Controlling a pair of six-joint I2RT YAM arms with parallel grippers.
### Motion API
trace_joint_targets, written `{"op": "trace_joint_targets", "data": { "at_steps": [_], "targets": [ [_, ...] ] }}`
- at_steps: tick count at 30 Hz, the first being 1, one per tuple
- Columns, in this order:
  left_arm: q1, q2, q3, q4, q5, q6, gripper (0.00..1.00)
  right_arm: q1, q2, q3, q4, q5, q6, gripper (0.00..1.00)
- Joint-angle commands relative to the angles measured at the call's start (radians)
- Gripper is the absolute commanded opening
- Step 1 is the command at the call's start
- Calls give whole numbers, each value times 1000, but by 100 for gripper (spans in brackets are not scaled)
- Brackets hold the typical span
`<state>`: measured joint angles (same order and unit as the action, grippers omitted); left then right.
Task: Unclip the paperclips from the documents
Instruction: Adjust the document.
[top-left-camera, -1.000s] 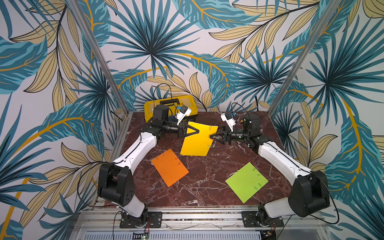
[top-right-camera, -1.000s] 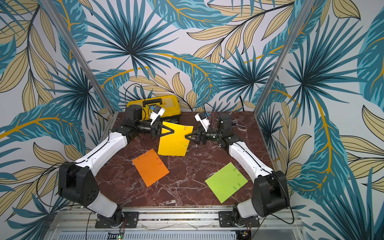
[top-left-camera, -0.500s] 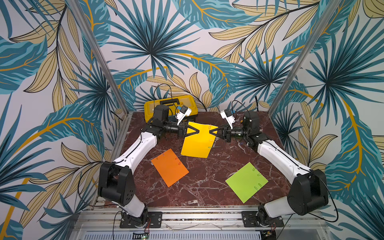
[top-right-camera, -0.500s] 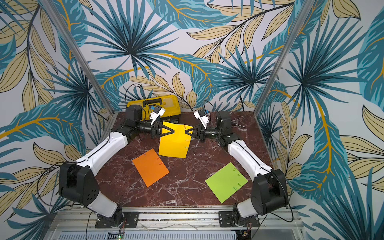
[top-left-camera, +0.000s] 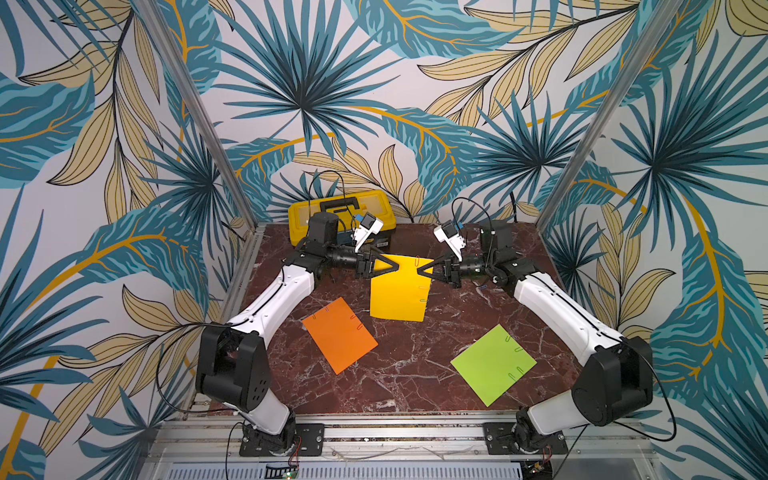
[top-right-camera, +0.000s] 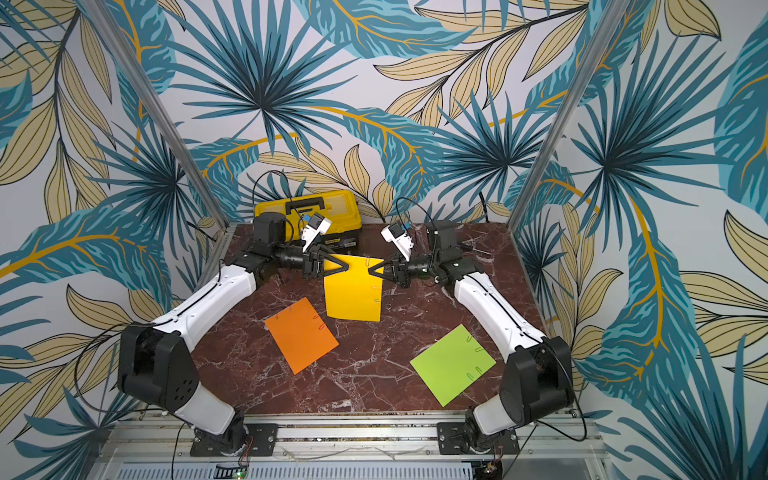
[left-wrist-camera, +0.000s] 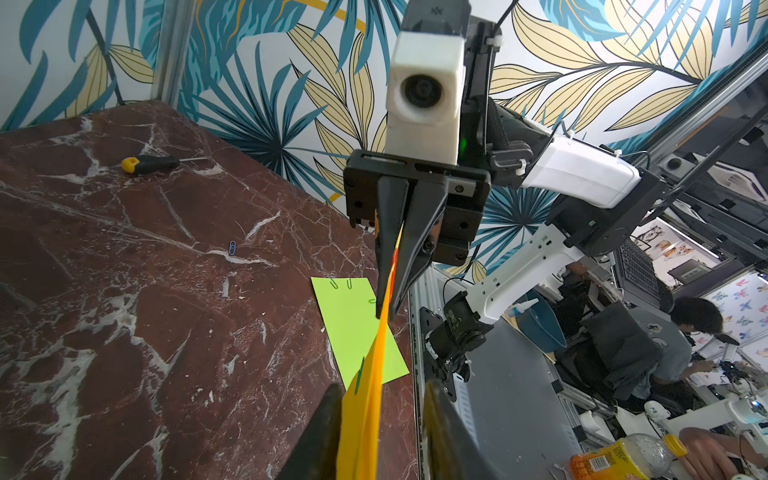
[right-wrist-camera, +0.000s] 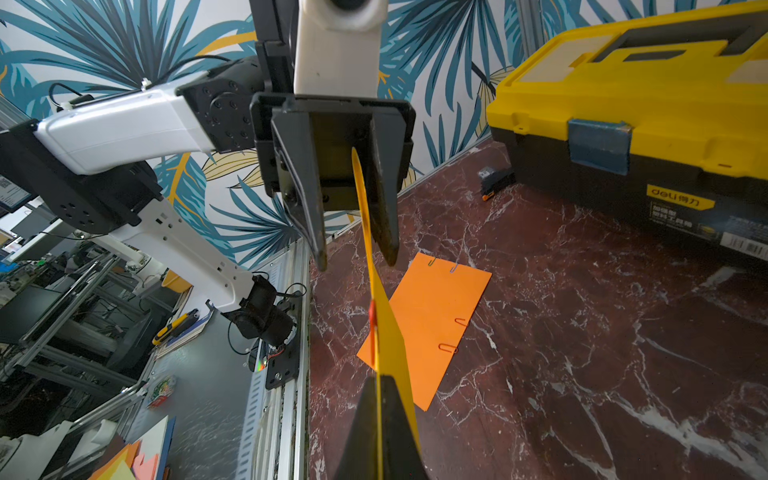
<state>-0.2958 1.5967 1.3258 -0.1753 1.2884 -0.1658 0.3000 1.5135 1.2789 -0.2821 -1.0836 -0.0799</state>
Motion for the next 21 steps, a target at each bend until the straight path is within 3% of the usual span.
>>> {"op": "trace_joint_targets", "data": {
  "at_steps": [1,7,15,18,21],
  "targets": [
    [-10,13,30,7,0,-3,31,10,10,17,-60,9,-45,0],
    [-27,29,27,8,4,-6,12,9,4,16,-30,17,-26,0],
    [-29,16,13,10,-24,3,0,10,10,31,-65,17,-47,0],
    [-26,10,5,10,-28,6,0,10,10,52,-127,40,-88,17],
    [-23,5,-6,9,-23,8,0,9,7,76,-192,68,-131,40]
  ]
}}
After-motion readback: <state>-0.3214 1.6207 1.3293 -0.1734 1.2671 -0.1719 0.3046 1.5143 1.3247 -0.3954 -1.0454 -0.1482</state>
